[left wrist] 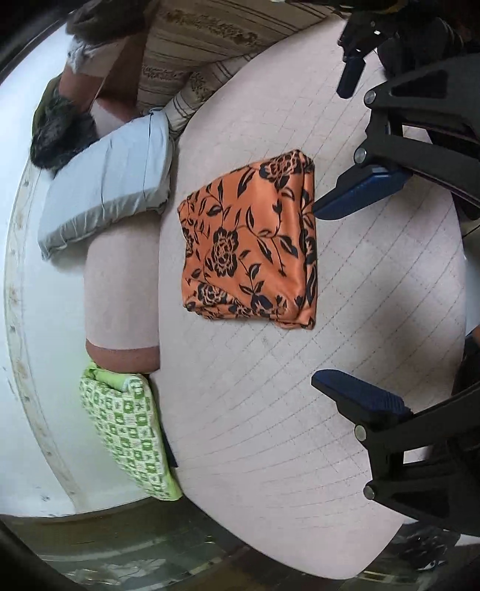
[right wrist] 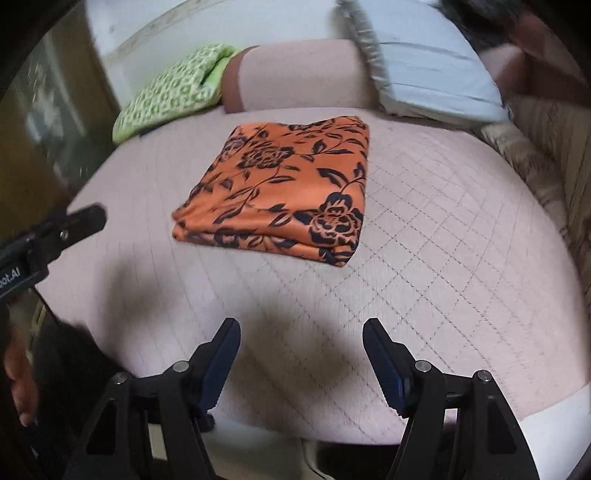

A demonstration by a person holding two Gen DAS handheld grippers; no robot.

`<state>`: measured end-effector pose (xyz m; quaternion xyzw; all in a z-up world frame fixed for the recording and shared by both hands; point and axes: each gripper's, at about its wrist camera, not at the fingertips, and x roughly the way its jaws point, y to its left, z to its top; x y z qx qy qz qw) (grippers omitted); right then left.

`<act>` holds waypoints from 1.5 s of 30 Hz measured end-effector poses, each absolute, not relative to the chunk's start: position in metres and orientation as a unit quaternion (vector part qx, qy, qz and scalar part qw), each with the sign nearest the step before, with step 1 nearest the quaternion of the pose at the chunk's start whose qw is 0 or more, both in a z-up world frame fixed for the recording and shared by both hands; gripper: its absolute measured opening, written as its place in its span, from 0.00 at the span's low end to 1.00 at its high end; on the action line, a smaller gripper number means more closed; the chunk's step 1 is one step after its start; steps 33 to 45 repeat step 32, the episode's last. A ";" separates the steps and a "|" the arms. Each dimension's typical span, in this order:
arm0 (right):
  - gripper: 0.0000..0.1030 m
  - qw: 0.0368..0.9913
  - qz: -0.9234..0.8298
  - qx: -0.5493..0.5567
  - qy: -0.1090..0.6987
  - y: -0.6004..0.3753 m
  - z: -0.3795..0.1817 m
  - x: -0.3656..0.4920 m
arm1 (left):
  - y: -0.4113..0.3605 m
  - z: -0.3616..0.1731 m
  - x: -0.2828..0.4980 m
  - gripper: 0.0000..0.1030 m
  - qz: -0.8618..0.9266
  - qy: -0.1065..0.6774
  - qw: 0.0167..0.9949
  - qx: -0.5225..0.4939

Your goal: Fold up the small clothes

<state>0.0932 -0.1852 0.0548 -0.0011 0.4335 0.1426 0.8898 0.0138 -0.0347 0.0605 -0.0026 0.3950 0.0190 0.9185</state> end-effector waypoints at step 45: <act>0.99 0.919 0.057 -0.053 0.386 -0.197 0.090 0.092 | -0.030 0.092 0.037 1.00 -0.018 0.378 0.924 -0.050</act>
